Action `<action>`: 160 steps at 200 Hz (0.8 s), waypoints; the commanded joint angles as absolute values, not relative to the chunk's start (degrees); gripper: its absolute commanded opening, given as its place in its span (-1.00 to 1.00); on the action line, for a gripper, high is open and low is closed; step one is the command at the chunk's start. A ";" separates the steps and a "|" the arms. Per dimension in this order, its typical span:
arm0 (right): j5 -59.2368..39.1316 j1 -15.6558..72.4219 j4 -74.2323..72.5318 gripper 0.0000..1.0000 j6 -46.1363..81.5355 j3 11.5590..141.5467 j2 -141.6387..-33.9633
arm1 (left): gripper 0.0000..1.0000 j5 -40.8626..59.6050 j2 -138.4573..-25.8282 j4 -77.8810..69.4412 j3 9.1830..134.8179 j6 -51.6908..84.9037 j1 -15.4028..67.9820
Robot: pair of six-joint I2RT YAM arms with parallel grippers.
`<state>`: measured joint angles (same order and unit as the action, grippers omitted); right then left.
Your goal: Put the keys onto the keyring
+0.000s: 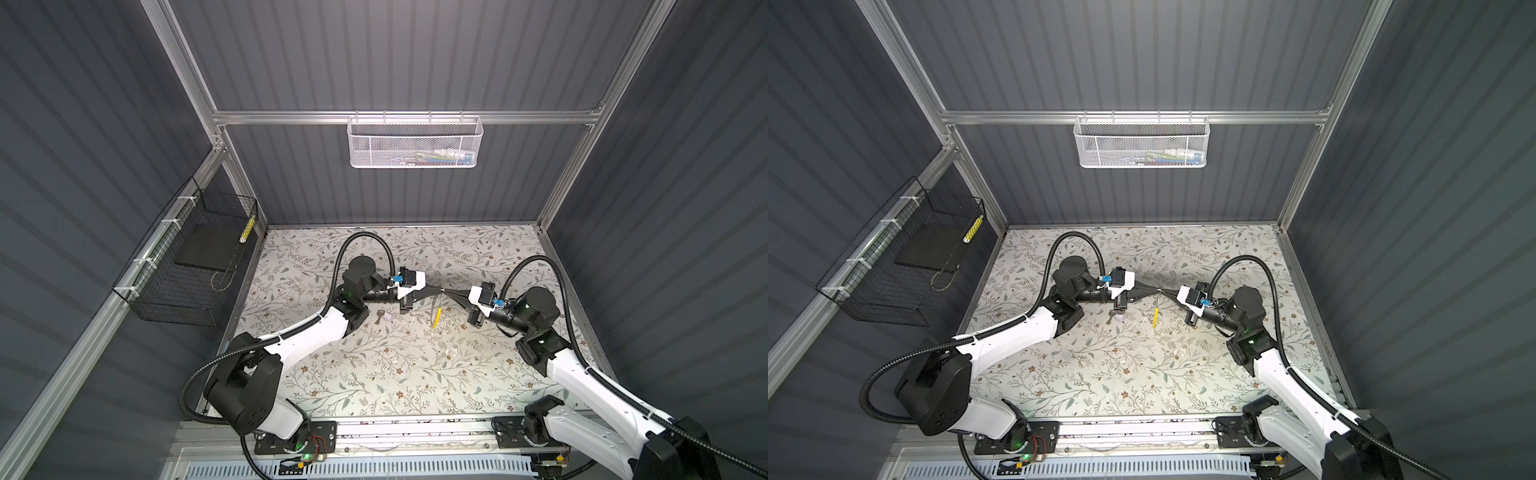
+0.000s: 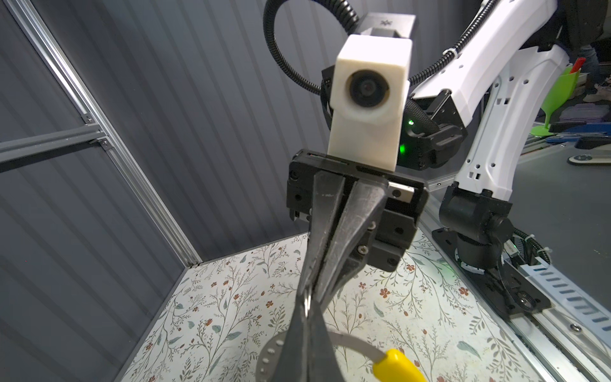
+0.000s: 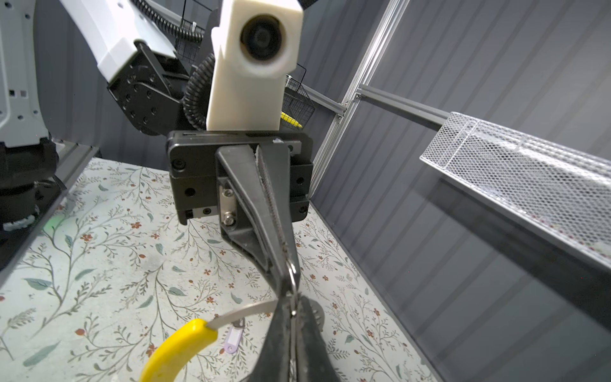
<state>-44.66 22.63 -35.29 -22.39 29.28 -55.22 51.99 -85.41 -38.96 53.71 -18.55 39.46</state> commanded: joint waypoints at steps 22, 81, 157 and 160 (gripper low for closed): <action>-43.73 22.99 -34.83 -1.00 -25.59 30.07 -55.06 | -0.54 50.57 -84.28 -35.78 54.39 -22.47 39.99; -30.87 26.11 -28.59 -1.00 -41.91 27.91 -50.65 | -0.31 39.23 -78.56 -14.04 57.38 -42.30 40.81; -26.53 28.44 -26.46 -1.00 -48.56 27.86 -51.33 | -0.38 32.83 -79.76 -5.83 61.03 -50.35 43.85; -26.62 28.45 -26.29 -1.00 -48.64 27.93 -51.37 | -0.39 32.83 -79.84 -5.56 61.14 -50.52 43.86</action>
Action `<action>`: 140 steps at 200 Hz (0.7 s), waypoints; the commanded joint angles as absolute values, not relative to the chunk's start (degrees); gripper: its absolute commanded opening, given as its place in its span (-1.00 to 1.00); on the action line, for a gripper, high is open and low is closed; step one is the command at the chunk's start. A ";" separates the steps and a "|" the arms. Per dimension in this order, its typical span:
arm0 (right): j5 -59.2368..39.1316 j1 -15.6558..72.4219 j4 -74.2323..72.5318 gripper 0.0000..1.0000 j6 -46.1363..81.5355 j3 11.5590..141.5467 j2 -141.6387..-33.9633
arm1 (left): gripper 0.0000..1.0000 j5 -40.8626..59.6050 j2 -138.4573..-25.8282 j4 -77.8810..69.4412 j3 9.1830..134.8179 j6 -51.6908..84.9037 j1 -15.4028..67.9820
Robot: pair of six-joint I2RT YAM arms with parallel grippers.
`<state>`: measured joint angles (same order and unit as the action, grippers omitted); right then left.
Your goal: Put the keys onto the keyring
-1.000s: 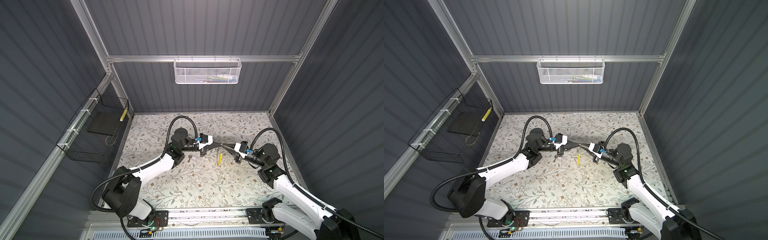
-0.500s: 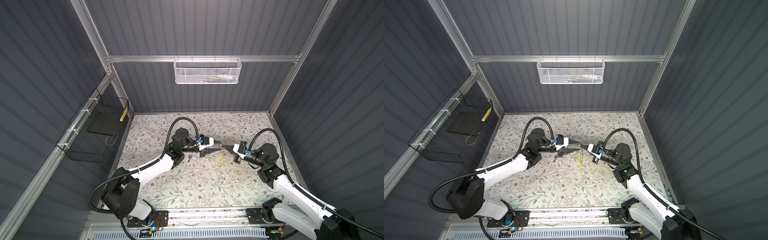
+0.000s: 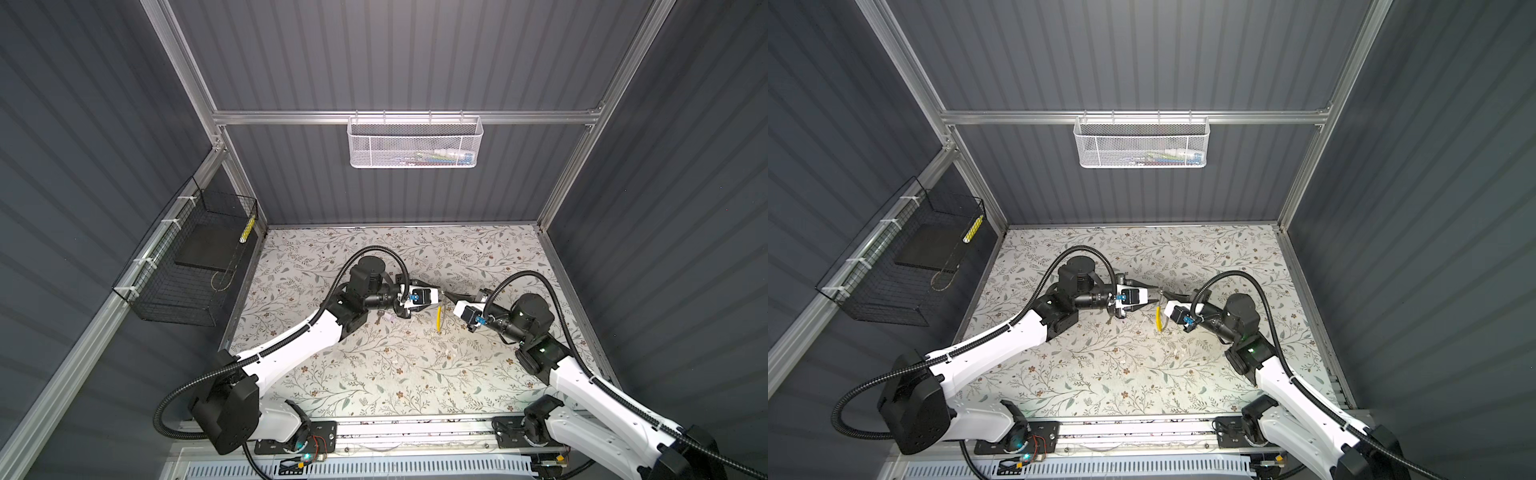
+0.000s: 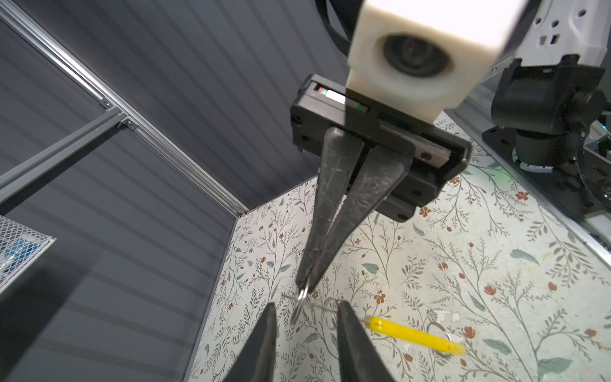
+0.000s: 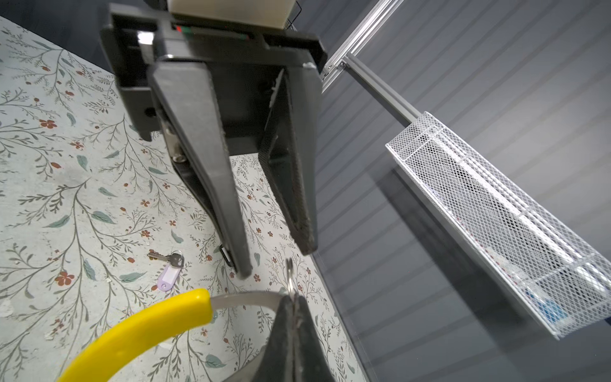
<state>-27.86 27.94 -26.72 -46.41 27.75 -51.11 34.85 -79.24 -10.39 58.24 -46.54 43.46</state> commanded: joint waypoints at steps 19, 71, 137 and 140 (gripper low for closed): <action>-27.14 28.46 -25.66 -1.00 -48.94 28.13 -51.66 | -0.41 31.84 -80.22 -5.01 61.52 -50.79 44.03; -28.04 28.51 -25.12 -1.00 -49.22 28.56 -51.94 | -0.51 30.26 -81.42 -3.50 63.02 -51.06 44.21; -28.78 28.52 -24.09 -1.00 -49.17 29.10 -52.03 | -0.58 30.10 -82.40 -0.99 64.27 -51.77 44.46; -28.89 28.53 -24.00 -1.00 -49.22 29.17 -52.11 | -0.59 30.16 -82.44 -1.02 64.31 -51.72 44.47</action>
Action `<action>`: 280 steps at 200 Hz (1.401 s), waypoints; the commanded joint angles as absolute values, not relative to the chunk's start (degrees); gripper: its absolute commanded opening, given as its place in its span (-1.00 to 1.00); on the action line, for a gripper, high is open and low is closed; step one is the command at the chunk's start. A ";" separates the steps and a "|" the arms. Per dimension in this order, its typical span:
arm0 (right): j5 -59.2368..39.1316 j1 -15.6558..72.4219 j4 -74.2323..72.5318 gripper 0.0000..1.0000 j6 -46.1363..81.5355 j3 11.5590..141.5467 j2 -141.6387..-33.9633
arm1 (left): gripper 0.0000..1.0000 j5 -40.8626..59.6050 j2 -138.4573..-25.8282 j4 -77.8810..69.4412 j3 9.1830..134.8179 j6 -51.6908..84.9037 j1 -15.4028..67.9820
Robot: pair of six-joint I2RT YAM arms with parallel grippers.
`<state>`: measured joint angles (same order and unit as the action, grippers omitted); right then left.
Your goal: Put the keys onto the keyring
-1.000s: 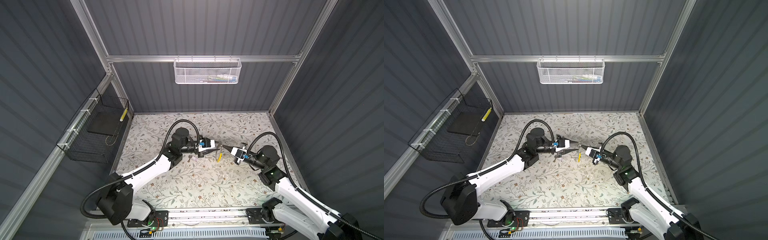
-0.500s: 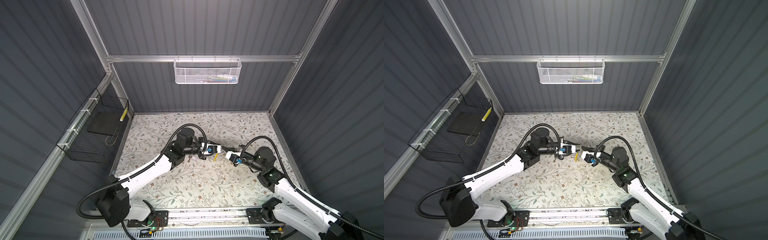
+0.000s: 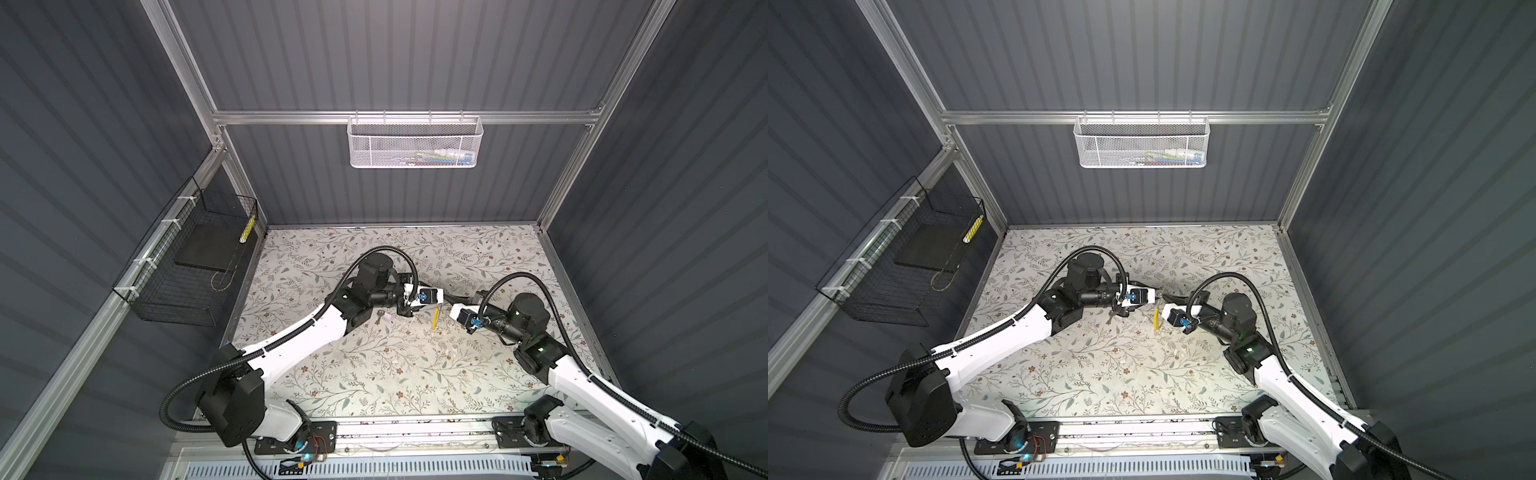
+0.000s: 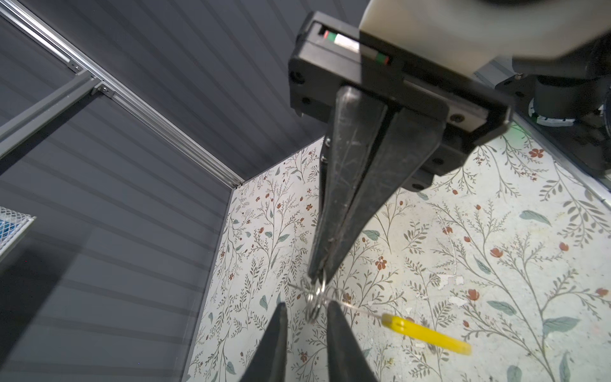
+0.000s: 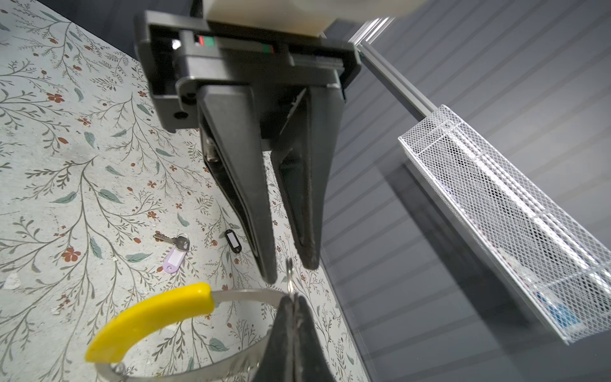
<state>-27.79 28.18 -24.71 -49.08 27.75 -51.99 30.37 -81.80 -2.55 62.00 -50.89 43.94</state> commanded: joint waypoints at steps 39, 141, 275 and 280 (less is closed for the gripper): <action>-29.27 28.63 -23.47 -1.00 -49.17 29.58 -52.38 | -0.68 30.41 -83.02 -1.18 64.69 -51.45 44.80; -27.56 27.45 -25.33 -0.49 -44.18 27.28 -51.39 | -1.00 35.85 -81.45 -8.98 60.59 -44.40 43.60; -37.31 24.04 -34.58 -0.44 -28.22 26.13 -50.10 | -1.00 49.83 -82.56 -24.30 56.41 -29.49 40.34; -37.79 24.08 -34.54 -0.45 -28.05 26.47 -50.22 | -1.00 49.91 -82.54 -24.21 56.34 -29.53 40.33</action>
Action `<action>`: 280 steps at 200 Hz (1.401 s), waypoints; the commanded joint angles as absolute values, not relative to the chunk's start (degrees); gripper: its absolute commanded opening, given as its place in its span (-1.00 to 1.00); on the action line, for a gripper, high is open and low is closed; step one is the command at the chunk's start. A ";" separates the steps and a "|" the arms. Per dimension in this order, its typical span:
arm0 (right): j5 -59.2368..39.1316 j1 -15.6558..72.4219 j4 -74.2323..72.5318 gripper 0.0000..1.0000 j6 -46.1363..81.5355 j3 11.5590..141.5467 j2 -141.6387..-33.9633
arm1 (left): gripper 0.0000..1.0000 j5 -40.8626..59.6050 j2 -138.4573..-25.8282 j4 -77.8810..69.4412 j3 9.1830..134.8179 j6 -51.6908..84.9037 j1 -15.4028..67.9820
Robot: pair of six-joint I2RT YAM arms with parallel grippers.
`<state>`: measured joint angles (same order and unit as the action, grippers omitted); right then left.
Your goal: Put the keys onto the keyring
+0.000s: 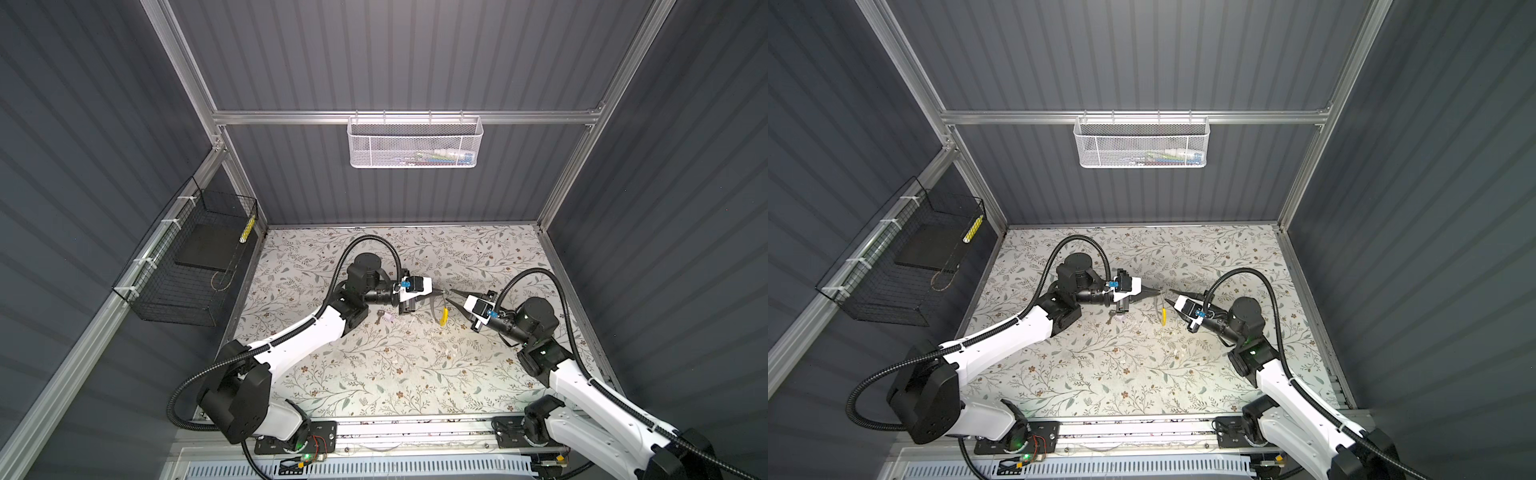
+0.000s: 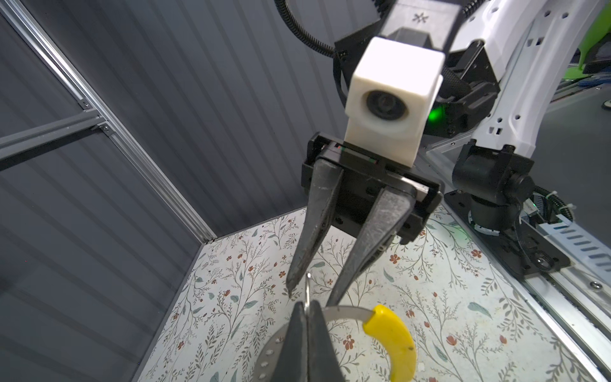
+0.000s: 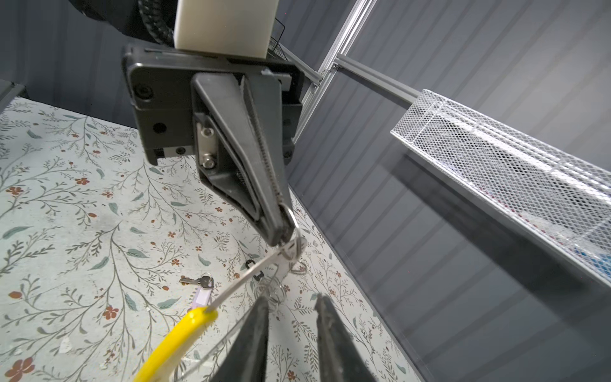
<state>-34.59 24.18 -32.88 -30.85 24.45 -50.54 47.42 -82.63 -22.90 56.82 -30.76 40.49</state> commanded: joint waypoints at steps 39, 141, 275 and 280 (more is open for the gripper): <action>-39.18 24.06 -34.94 -0.48 -27.08 27.45 -50.89 | -1.00 50.54 -82.46 -22.43 56.78 -30.83 40.34; -41.85 24.05 -32.66 -0.83 -27.60 29.22 -52.38 | -1.00 52.42 -82.31 -20.20 57.65 -32.17 40.35; -38.63 24.06 -18.21 -1.00 -36.24 33.49 -52.82 | -0.51 33.85 -79.19 -4.64 61.26 -49.74 43.94; -38.64 24.06 -18.04 -1.00 -36.25 33.55 -52.95 | -0.51 33.61 -79.27 -4.56 61.46 -49.69 43.90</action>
